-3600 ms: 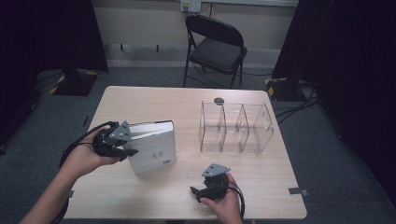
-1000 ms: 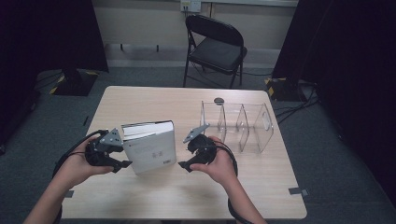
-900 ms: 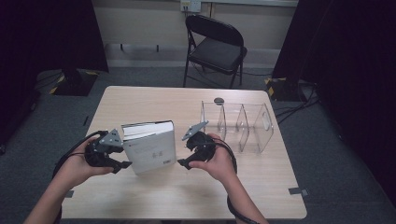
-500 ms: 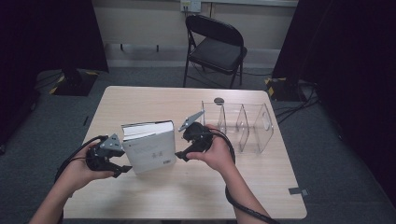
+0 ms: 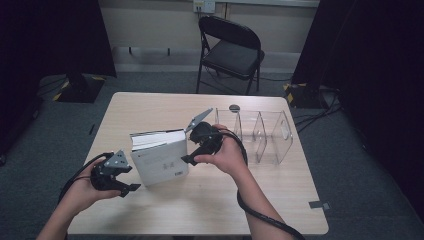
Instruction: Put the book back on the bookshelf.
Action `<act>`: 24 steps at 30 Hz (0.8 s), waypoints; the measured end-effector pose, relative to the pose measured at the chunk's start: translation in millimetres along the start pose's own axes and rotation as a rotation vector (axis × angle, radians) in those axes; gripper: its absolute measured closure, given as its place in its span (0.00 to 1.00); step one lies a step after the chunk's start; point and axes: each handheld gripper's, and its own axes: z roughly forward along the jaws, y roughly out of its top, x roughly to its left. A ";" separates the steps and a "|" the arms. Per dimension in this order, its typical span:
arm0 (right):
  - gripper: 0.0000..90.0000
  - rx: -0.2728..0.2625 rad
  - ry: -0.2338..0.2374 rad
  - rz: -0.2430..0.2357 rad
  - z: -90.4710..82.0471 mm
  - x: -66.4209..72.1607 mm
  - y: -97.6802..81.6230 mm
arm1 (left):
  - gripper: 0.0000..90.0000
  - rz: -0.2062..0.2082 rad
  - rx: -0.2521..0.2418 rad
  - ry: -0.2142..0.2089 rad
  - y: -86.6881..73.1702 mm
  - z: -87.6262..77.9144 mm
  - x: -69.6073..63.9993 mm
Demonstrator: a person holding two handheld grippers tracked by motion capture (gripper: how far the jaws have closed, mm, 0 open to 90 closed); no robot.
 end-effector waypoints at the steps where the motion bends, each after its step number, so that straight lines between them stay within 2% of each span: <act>1: 0.22 -0.007 0.006 -0.007 -0.4 -0.2 2.7 | 0.32 -0.001 -0.004 0.002 -2.8 2.0 -0.1; 4: 0.22 -0.006 0.007 -0.012 -0.6 -0.9 7.5 | 0.30 -0.009 0.004 -0.013 -12.1 9.8 1.3; 10: 0.22 -0.008 0.015 -0.039 0.2 -3.5 16.1 | 0.28 -0.021 0.016 -0.015 -28.2 27.2 2.1; 12: 0.22 -0.007 0.014 -0.034 -0.1 -3.4 19.0 | 0.27 -0.028 0.024 -0.020 -32.5 32.3 1.7; 18: 0.22 -0.004 0.025 -0.068 2.1 -3.1 29.3 | 0.27 -0.034 0.042 -0.032 -43.3 46.1 -1.2; 24: 0.22 0.035 0.032 -0.087 9.0 -1.4 40.2 | 0.25 -0.028 0.022 -0.032 -48.9 54.5 -2.6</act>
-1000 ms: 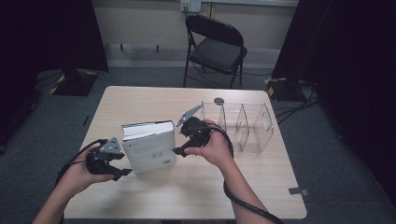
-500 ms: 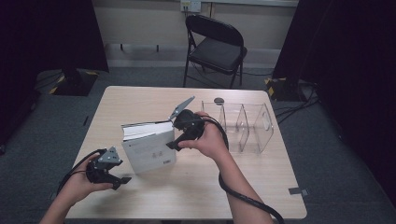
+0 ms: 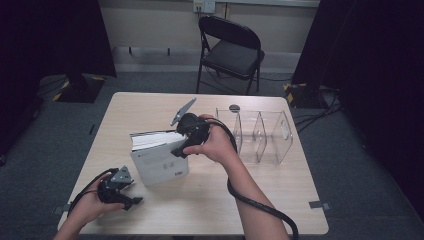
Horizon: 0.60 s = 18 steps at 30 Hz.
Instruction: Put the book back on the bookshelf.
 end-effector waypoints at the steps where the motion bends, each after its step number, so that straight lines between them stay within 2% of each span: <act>1: 0.22 0.003 0.002 -0.006 1.2 -0.4 1.2 | 0.24 -0.009 -0.012 -0.002 -0.5 0.8 -0.5; 2: 0.22 0.012 0.007 -0.013 1.8 -0.8 2.2 | 0.24 -0.014 -0.035 -0.002 -1.7 2.3 -0.4; 3: 0.22 0.022 0.010 -0.024 3.2 -1.4 4.0 | 0.24 -0.009 -0.035 -0.002 -1.9 2.0 -0.1; 5: 0.22 0.031 0.014 -0.031 4.5 -1.2 6.2 | 0.22 0.005 -0.064 0.003 -3.8 3.7 0.4; 8: 0.23 0.033 0.038 -0.048 7.0 0.0 9.3 | 0.19 -0.006 -0.094 -0.015 -6.4 6.4 1.6; 10: 0.26 0.052 0.053 -0.062 9.6 1.8 11.6 | 0.17 -0.011 -0.114 -0.021 -8.1 7.7 2.5; 13: 0.29 0.080 0.035 -0.081 12.8 5.5 14.7 | 0.17 -0.014 -0.124 -0.019 -9.2 7.7 2.7; 15: 0.30 0.098 0.043 -0.085 12.3 5.2 16.9 | 0.17 -0.018 -0.130 -0.019 -9.2 8.0 2.3; 16: 0.31 0.104 0.039 -0.095 12.2 5.1 17.6 | 0.17 -0.002 -0.119 -0.018 -9.0 7.6 3.3; 18: 0.33 0.135 0.040 -0.093 11.7 6.7 19.7 | 0.17 -0.002 -0.126 -0.020 -9.2 8.1 3.3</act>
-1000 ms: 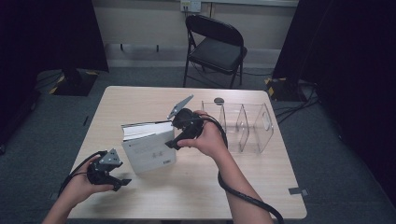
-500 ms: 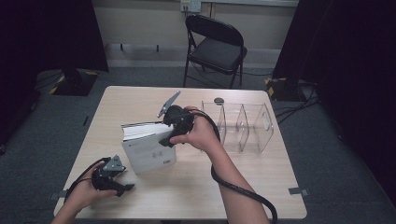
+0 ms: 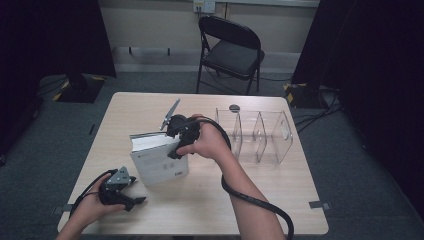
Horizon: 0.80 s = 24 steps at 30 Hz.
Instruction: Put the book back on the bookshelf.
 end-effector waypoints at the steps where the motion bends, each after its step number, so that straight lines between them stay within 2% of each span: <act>1: 0.37 0.022 0.002 -0.008 -0.7 1.5 2.1 | 0.17 0.000 -0.001 -0.001 -0.2 0.1 0.1; 3: 0.44 0.045 0.005 -0.040 -2.0 3.4 3.5 | 0.17 0.000 -0.007 -0.001 -0.4 0.4 0.2; 7: 0.57 0.039 0.046 -0.028 -6.7 8.9 1.8 | 0.17 -0.006 -0.009 -0.006 0.2 1.4 -0.2; 11: 0.58 0.044 0.022 -0.008 -8.1 16.8 1.3 | 0.17 -0.006 -0.016 -0.008 1.1 3.1 -1.6; 14: 0.58 0.053 0.010 0.012 -10.1 21.4 -1.0 | 0.17 0.013 -0.020 -0.006 1.2 3.5 -1.2; 18: 0.58 0.062 0.008 0.053 -18.4 23.3 -15.3 | 0.16 -0.007 -0.036 -0.010 1.4 5.9 -2.6; 19: 0.58 0.067 0.006 0.061 -20.3 23.3 -18.3 | 0.16 0.007 -0.033 -0.005 1.8 5.8 -1.9; 24: 0.57 0.097 -0.001 0.097 -31.1 24.7 -36.0 | 0.15 0.002 -0.037 -0.006 2.4 7.1 -3.2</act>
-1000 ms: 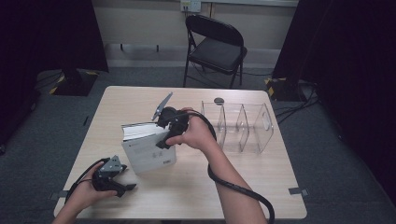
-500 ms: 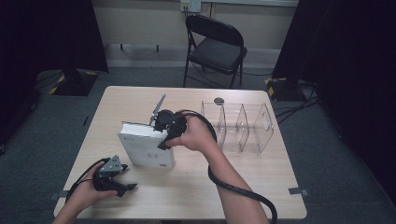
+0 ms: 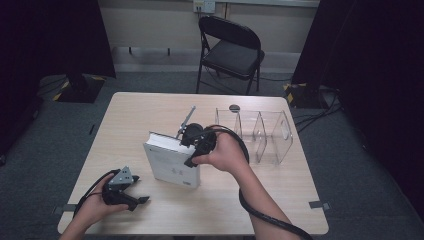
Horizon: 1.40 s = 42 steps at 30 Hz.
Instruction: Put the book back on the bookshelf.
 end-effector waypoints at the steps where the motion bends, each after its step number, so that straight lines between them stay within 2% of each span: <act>1: 0.57 0.009 -0.002 0.006 -1.1 -0.5 -1.9 | 0.16 0.000 0.000 0.001 0.1 0.1 -0.3; 5: 0.55 0.031 -0.004 0.046 -0.9 -2.3 -0.1 | 0.16 0.006 0.001 0.004 0.1 -0.2 -0.3; 10: 0.51 0.072 -0.021 0.054 2.6 -1.0 7.6 | 0.15 0.003 -0.005 -0.007 0.2 1.0 -0.4; 16: 0.49 0.103 -0.016 0.050 14.1 -1.2 21.1 | 0.15 0.005 -0.016 -0.013 -0.3 1.9 -0.1; 18: 0.49 0.126 -0.013 0.053 19.2 -2.0 24.4 | 0.15 0.008 -0.015 -0.015 -0.4 1.8 0.2; 20: 0.48 0.160 -0.016 0.038 24.4 -2.8 27.3 | 0.15 0.009 -0.016 -0.016 -0.5 1.9 0.3; 24: 0.45 0.166 -0.010 0.074 27.0 -6.4 28.6 | 0.15 0.002 -0.031 -0.014 -1.8 2.1 -0.3; 25: 0.41 0.175 0.005 0.069 28.7 -6.6 28.8 | 0.15 0.003 -0.032 -0.011 -2.0 2.0 -0.2; 27: 0.36 0.190 -0.015 0.050 34.1 -5.0 30.2 | 0.15 0.007 -0.035 -0.010 -2.3 1.9 -0.1; 31: 0.39 0.208 -0.013 0.040 35.3 -4.7 32.3 | 0.15 0.004 -0.034 -0.014 -2.7 1.6 -0.3; 34: 0.40 0.209 -0.011 0.003 35.2 -3.4 32.4 | 0.15 0.004 -0.035 -0.013 -2.7 1.7 -0.3; 42: 0.41 0.206 -0.011 0.002 34.9 -2.6 32.1 | 0.15 0.004 -0.026 -0.012 -2.1 1.4 -0.7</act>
